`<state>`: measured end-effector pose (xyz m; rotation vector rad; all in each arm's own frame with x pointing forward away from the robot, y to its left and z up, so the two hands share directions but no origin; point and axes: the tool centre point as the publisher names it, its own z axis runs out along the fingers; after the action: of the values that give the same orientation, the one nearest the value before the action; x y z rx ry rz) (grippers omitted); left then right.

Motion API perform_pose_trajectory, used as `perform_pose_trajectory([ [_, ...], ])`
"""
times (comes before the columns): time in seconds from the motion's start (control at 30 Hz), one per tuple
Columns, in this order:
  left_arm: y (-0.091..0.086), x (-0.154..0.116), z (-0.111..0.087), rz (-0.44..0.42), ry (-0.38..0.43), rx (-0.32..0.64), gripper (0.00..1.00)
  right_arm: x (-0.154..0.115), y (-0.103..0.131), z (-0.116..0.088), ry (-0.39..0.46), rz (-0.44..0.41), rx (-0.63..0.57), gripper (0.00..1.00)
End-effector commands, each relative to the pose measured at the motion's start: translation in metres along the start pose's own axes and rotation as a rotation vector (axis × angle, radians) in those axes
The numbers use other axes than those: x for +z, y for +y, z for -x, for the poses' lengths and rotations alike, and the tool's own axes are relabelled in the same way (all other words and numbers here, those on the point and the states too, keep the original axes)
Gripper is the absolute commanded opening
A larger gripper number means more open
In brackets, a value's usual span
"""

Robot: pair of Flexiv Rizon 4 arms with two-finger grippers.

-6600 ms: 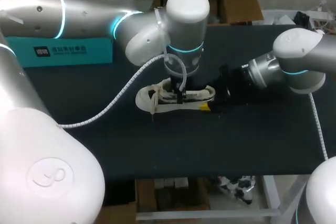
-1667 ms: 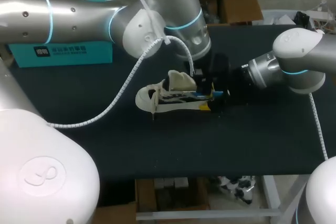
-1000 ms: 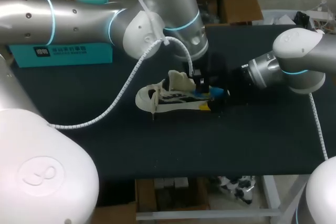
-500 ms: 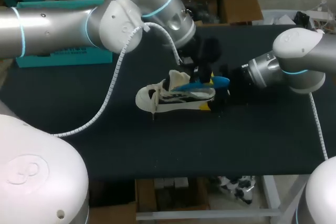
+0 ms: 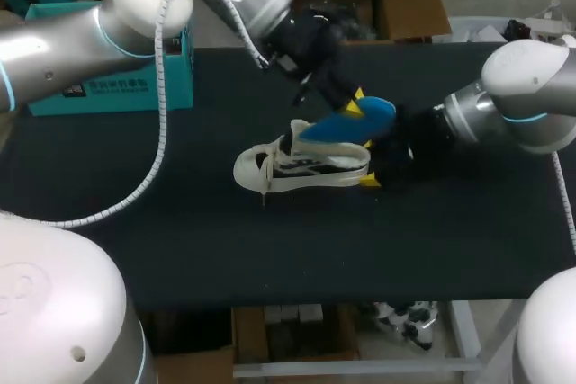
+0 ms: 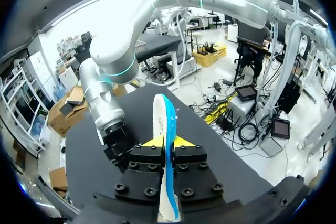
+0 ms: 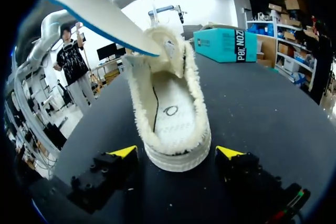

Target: Open the shoe tongue, take the insole out of the shoe, put the insole back into the shoe, and pack the shoe into the shoebox

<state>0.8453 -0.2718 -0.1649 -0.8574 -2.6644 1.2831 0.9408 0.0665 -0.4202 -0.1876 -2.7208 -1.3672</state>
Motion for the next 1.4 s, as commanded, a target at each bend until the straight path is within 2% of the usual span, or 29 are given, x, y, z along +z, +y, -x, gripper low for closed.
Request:
perform_pose_trajectory([
  [0.03, -0.006, -0.017, 0.001, -0.165, 0.061, 0.069, 0.00, -0.029, 0.008, -0.018, -0.045, -0.060, 0.007, 1.00],
  [0.13, -0.017, -0.025, 0.002, -0.187, 0.073, 0.086, 0.00, -0.043, 0.014, -0.019, -0.054, -0.099, 0.001, 1.00],
  [0.27, -0.023, -0.047, 0.002, -0.218, 0.042, 0.079, 0.00, -0.059, 0.023, -0.018, -0.056, -0.151, -0.012, 1.00],
  [0.47, -0.016, -0.097, 0.002, -0.307, -0.015, 0.042, 0.00, -0.077, 0.040, -0.009, -0.041, -0.248, -0.024, 1.00],
  [0.63, -0.008, -0.131, -0.007, -0.326, -0.121, -0.027, 0.00, -0.083, 0.055, 0.002, -0.023, -0.294, -0.056, 1.00],
  [0.97, 0.020, -0.185, -0.037, -0.376, -0.262, -0.132, 0.00, -0.072, 0.083, 0.027, 0.021, -0.391, -0.113, 1.00],
  [1.1, 0.032, -0.209, -0.055, -0.389, -0.330, -0.180, 0.00, -0.067, 0.097, 0.034, 0.026, -0.460, -0.122, 1.00],
  [1.4, 0.063, -0.251, -0.089, -0.426, -0.408, -0.283, 0.00, -0.044, 0.118, 0.038, 0.033, -0.637, -0.099, 1.00],
])
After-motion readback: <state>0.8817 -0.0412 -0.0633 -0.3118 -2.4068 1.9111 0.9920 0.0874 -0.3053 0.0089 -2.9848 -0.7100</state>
